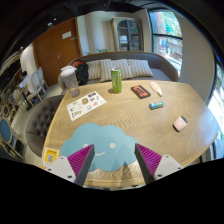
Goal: Arrange mouse
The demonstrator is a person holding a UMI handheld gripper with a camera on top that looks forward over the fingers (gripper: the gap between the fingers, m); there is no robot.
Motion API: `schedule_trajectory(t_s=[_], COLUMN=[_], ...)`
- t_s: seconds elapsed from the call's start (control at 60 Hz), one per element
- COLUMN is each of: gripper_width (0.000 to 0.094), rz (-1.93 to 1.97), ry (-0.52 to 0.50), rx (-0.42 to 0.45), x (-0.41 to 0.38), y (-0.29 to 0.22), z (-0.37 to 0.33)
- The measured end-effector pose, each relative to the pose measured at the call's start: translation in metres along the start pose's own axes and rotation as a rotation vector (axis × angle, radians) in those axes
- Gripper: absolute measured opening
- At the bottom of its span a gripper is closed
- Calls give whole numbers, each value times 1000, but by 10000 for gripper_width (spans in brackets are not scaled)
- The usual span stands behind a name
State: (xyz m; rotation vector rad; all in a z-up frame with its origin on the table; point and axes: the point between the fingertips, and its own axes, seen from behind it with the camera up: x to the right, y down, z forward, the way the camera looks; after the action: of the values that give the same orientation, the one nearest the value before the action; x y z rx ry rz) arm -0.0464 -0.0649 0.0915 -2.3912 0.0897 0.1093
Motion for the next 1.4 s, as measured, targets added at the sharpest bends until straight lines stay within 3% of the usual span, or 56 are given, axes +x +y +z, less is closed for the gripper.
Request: schedule_trajectory(t_s=[0.267, 0.717, 0.833, 0.867, 1.283, 1.4], gripper_width=[827, 830, 833, 816, 822, 702], rz=[10, -16, 30, 19, -57, -32], ry=[15, 91, 61, 65, 38, 64], rx=[-19, 9, 7, 47, 123, 158], x=[36, 257, 286, 293, 301, 306], y=[23, 22, 17, 5, -58, -68], z=[-2, 72, 99, 103, 158, 165])
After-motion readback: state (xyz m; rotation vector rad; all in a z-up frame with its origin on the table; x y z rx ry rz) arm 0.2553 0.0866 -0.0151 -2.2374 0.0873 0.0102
